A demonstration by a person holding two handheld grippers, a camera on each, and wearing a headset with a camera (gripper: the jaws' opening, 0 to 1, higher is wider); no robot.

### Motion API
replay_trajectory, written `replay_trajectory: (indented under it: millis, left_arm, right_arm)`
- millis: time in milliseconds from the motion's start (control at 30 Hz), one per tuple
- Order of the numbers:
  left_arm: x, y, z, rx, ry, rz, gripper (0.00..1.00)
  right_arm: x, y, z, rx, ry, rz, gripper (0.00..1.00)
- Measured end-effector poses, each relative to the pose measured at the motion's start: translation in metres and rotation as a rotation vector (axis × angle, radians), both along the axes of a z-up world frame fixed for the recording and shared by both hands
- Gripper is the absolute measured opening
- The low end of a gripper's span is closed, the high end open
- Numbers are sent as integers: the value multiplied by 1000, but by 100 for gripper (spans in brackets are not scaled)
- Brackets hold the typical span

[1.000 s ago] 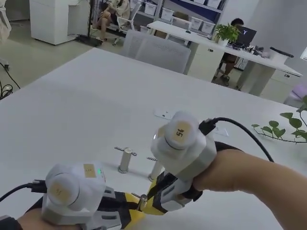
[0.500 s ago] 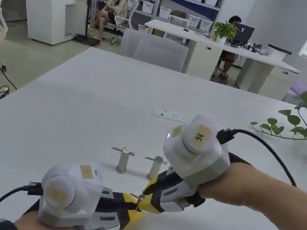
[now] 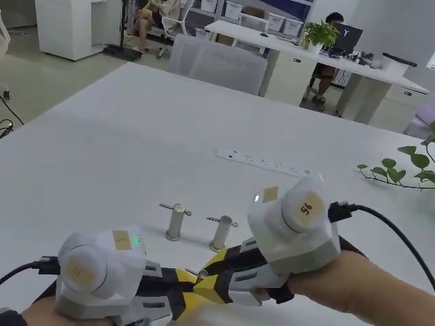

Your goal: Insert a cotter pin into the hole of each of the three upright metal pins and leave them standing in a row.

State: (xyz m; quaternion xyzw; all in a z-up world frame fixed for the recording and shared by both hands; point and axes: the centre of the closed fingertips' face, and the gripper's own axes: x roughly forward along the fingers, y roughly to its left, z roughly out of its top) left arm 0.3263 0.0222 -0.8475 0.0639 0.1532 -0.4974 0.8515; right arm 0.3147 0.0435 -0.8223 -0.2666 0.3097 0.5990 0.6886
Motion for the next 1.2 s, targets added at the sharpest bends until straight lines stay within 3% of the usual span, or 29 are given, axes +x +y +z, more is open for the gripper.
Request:
replay_trajectory:
  millis: [400,1200]
  left_arm:
    - [0,0,-1,-3,2,4,7]
    - [1,1,-1,3,-4,6,8]
  right_arm:
    - [4,2,-4,17,-19,-4,13]
    - [6,2,-5,85,-12,-24,9]
